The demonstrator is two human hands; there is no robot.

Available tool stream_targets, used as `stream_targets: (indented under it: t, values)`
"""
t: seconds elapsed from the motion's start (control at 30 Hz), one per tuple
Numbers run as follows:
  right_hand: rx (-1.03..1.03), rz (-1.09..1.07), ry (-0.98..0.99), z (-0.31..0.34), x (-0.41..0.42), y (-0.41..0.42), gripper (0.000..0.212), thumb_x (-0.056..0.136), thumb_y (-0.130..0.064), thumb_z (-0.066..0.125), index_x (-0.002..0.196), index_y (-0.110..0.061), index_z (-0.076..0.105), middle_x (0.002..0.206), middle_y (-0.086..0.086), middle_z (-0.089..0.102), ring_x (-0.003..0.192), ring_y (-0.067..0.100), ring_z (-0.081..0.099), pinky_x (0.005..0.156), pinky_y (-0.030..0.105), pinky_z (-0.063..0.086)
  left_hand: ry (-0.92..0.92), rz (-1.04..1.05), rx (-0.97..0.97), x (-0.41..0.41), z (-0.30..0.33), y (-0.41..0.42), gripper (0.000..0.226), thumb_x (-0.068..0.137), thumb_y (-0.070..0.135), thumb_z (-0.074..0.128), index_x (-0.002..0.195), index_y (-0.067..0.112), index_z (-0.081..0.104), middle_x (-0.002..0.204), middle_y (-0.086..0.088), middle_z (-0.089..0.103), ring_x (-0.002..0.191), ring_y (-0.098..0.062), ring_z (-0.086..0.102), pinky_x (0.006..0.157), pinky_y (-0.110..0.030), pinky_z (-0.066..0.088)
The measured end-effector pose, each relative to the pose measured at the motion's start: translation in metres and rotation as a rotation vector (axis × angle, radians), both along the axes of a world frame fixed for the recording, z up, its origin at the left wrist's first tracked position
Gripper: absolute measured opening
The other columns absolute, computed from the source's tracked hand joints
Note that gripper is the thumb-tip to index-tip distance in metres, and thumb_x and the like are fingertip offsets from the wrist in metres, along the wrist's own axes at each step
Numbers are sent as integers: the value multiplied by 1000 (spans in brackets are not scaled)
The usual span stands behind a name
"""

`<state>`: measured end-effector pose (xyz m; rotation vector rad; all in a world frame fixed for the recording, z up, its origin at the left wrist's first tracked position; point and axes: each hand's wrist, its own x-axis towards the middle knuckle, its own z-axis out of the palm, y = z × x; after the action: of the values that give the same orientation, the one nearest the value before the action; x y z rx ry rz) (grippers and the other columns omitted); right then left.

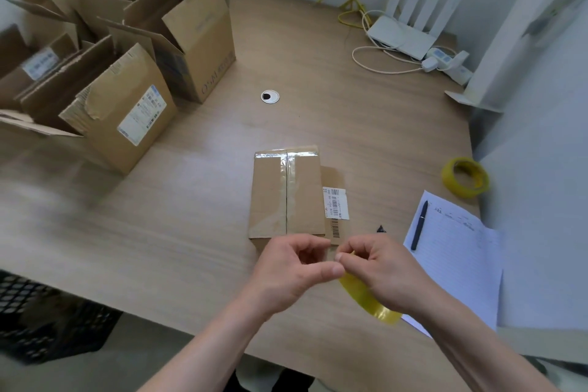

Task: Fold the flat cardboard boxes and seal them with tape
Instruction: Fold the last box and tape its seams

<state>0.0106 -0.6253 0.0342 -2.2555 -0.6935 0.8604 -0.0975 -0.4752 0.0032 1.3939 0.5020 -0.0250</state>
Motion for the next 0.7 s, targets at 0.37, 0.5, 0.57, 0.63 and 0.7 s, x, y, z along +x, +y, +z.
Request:
stream_targets:
  t: [0.37,0.5,0.57,0.63,0.7]
  values:
    - [59,60,285,2,0,-5,23,69,-50,67,84,-33,71,70,-9,62,68,7,58,68,32,49,16,41,296,-5,5,2,27,83,13,75,63,32,74,54,9,61,53,-5,52,53,-24,43]
    - [174,29,687,-1,-12,-15,36,77,-17,74,112,-22,65,77,6,61,68,23,63,68,39,57,36,57,307,-14,1,1,28,84,13,75,63,33,73,52,8,59,51,-6,51,52,-21,41]
    - [153,57,759,0,-13,-23,56,82,-21,71,134,-29,51,79,10,64,70,23,61,68,34,53,57,75,291,-20,-3,2,29,84,11,74,62,30,72,52,8,59,51,-5,51,52,-21,41]
    - [124,133,799,3,-10,-32,68,86,-24,68,145,-36,36,85,14,69,78,25,61,75,31,51,72,102,295,-28,-5,3,24,84,11,74,65,25,73,53,8,59,51,-6,52,52,-21,41]
    - [110,214,834,9,-5,-37,66,91,-24,63,147,-38,31,94,16,71,88,26,64,83,29,50,82,150,296,-33,-9,6,20,84,11,73,69,22,73,52,7,59,51,-7,52,52,-22,42]
